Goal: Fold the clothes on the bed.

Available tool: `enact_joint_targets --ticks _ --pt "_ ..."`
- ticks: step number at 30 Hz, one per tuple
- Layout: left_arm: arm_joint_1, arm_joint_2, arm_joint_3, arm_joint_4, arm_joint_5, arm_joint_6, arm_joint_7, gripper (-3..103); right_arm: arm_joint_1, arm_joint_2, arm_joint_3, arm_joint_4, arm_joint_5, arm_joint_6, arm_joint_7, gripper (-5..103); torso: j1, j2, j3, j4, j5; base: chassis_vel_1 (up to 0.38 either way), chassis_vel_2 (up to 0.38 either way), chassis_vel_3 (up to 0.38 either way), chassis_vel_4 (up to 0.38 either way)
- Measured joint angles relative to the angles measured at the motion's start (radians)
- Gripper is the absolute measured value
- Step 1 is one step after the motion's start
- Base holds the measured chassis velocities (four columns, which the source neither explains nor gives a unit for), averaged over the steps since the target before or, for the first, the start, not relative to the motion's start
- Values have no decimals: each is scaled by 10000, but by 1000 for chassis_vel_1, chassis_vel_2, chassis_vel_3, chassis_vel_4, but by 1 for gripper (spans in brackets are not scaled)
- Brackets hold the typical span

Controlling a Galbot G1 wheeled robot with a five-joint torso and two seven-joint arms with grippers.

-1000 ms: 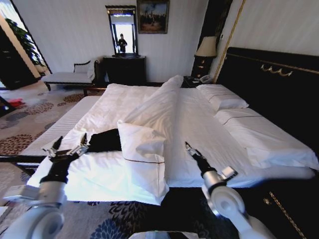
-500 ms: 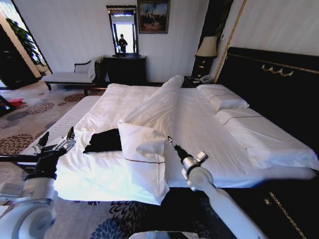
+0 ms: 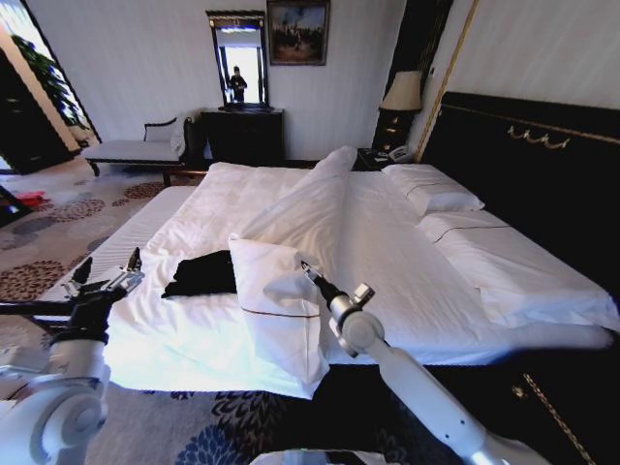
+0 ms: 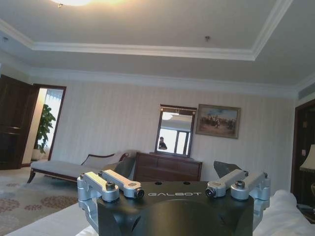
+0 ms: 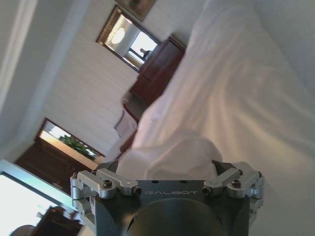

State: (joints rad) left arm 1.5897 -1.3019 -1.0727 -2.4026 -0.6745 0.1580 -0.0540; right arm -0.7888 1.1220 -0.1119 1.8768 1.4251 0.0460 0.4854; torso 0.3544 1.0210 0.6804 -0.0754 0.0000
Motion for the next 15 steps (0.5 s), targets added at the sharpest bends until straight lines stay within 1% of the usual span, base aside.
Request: enact_joint_targets --ticks 7,10,14,15 --pt "167 -180 -37 -164 129 -41 -27 100 284 -143 58 206 134 6 -55 100 0 0 -1 -1 -1 0 0 0 0" --pt "229 -220 -49 -236 186 -47 -36 100 285 -186 -139 226 -27 -4 -186 100 0 0 -1 -3 -1 0 0 0 0" --pt "330 -312 33 -283 412 -52 -39 100 415 -173 -798 -23 -500 -143 -353 100 -1 0 -1 -1 -1 0 0 0 0" --pt "330 -312 33 -283 412 -52 -39 100 415 -173 -798 -23 -500 -143 -353 100 -1 0 -1 -1 -1 0 0 0 0"
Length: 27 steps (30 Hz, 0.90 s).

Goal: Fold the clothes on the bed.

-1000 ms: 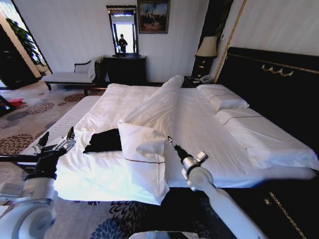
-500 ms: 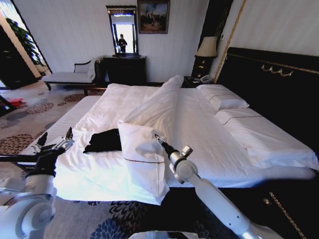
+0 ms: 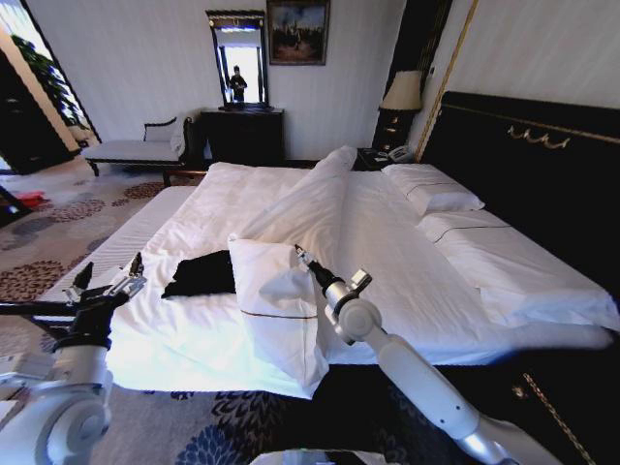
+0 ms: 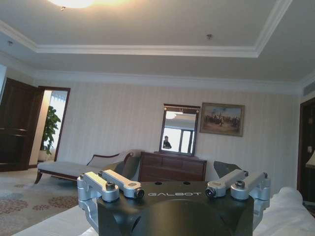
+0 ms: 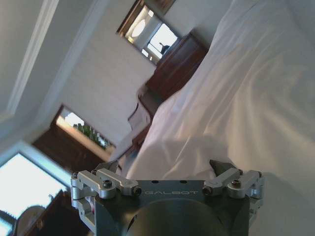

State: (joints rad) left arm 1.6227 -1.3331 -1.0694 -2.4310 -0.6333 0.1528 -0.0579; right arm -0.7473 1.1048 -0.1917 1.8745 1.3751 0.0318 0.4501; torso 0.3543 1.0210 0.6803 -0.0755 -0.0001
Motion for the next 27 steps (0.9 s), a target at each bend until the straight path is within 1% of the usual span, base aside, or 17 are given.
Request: enact_joint_targets --ticks 3,16,18,19,22,23,24,25,27 --pt "51 -18 27 15 133 -15 3 100 212 52 -367 -160 -192 -148 6 100 0 0 0 0 1 0 0 0 0" --pt "91 -57 70 225 293 -36 3 100 1300 318 -1127 -684 -164 -270 -36 101 1 0 1 0 0 0 0 0 0" --pt "92 -48 52 250 321 -40 1 100 1416 347 -1334 -800 -175 -314 -35 91 1 0 0 0 0 0 0 0 0" --pt "92 -48 52 250 321 -40 1 100 1416 347 -1334 -800 -175 -314 -35 91 1 0 0 0 0 0 0 0 0" --pt "120 -49 7 299 340 -80 -5 100 1499 441 -1547 -931 -204 -325 -40 75 0 0 0 0 0 0 0 0 0" --pt "120 -49 7 299 340 -80 -5 100 1499 441 -1547 -931 -204 -325 -40 75 0 0 0 0 0 0 0 0 0" --pt "122 -48 -7 329 353 -102 -5 100 1510 472 -1557 -932 -205 -325 -40 70 0 1 0 0 0 0 0 0 0" --pt "123 -48 -13 352 367 -116 -6 100 1516 487 -1561 -932 -207 -325 -41 70 0 1 0 0 1 0 0 0 0" --pt "96 -76 14 447 413 -128 -60 100 1530 534 -1571 -949 -230 -319 -45 59 0 1 1 1 0 0 0 0 0"
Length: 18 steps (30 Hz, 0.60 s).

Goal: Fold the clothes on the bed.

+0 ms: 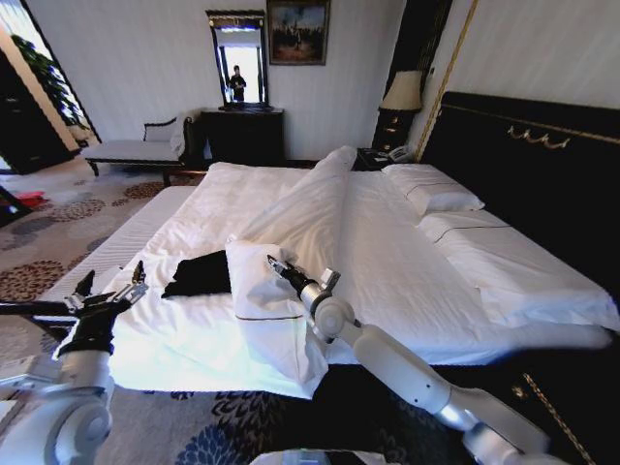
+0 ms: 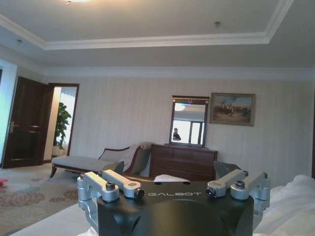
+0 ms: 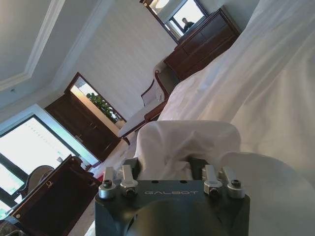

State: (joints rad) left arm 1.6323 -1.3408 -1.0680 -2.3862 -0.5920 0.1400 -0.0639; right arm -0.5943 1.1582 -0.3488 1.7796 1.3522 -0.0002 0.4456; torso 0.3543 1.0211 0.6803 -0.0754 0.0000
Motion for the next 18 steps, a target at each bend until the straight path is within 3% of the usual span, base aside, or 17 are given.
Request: enact_joint_targets --ticks 3,6,9,10,12,15,18 --pt "-31 -37 64 31 8 0 -34 100 1 37 -5 -32 -37 33 -17 54 0 -1 -1 -1 0 0 0 0 0" --pt "-75 -66 131 116 80 -3 -47 100 -42 132 27 -20 -56 227 -71 37 0 -1 0 -1 0 0 0 0 0" --pt "-94 -73 132 183 116 -17 -51 100 -77 226 110 77 43 324 -61 32 0 -1 0 0 1 0 0 0 0" --pt "-102 -79 140 240 145 -35 -58 100 -91 267 153 123 88 388 -69 21 0 -1 0 1 1 0 0 0 0" --pt "-105 -85 151 266 163 -41 -61 100 -105 282 182 128 103 436 -109 21 0 -1 0 1 0 0 0 0 0" --pt "-111 -120 189 371 293 -79 -64 100 -203 321 336 126 116 687 -416 5 0 0 0 0 0 0 0 0 0" --pt "-105 -123 195 387 386 -94 -65 100 -330 380 554 146 125 889 -617 2 0 0 0 1 1 0 0 0 0"
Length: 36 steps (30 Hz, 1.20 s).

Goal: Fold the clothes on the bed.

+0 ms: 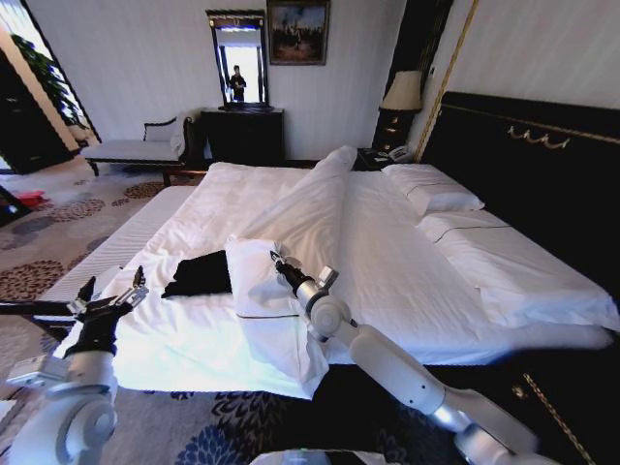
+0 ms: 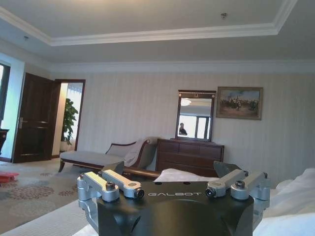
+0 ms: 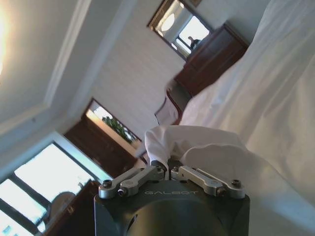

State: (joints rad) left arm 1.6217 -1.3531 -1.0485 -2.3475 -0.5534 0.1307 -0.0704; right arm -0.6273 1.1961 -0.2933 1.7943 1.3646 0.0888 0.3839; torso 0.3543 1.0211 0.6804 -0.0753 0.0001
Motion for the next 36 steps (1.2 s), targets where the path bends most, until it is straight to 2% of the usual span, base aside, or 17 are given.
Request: enact_joint_targets --ticks 7,9,12,13,15,21,24,26,28,30,33,36 --pt "-27 76 -23 -63 0 -1 -7 100 -954 -118 1284 563 -41 338 -244 2 0 0 0 2 -1 0 0 0 0" --pt "-20 90 -22 -79 -7 -1 -9 100 -1505 -318 1890 879 -57 394 -244 2 0 0 0 0 1 0 0 0 0" --pt "-41 95 60 -166 -17 17 -17 100 -2749 -773 3368 1477 -242 507 -225 2 0 1 -1 -7 2 0 0 0 0" --pt "-41 95 60 -166 -17 17 -17 100 -2749 -773 3368 1477 -242 507 -225 2 0 1 -1 -7 2 0 0 0 0" --pt "-56 69 168 -292 -25 49 -16 100 -3338 -793 4202 1809 -349 513 -207 2 0 1 -1 -6 3 0 0 0 0" --pt "-70 0 374 -424 -10 87 -22 100 -4633 -640 5811 2398 -1104 749 -270 2 -1 1 -2 3 0 0 0 0 0" --pt "-89 -40 415 -487 -10 89 -30 100 -5137 -620 6260 2581 -1369 818 -322 2 -1 1 -1 0 1 0 0 0 0" --pt "-121 -75 458 -585 -18 99 -30 100 -6123 -378 6852 3093 -1831 923 -301 2 0 1 -1 -3 2 0 0 0 0" --pt "-128 -78 459 -604 -21 99 -30 100 -6340 -302 6951 3217 -1943 933 -255 2 0 1 -2 -4 2 0 0 0 0" --pt "-195 -96 453 -627 -62 99 -30 100 -7165 88 7375 3633 -2554 958 -121 2 -1 1 -2 0 0 0 0 0 0" --pt "-281 -128 467 -611 -81 99 -41 100 -7590 324 7731 3771 -2838 1018 -73 2 -1 2 -2 -1 0 0 0 0 0" --pt "-499 -232 756 -463 -45 99 -68 100 -8419 664 8780 3884 -2922 1308 12 2 -1 2 -2 0 0 0 0 0 0"
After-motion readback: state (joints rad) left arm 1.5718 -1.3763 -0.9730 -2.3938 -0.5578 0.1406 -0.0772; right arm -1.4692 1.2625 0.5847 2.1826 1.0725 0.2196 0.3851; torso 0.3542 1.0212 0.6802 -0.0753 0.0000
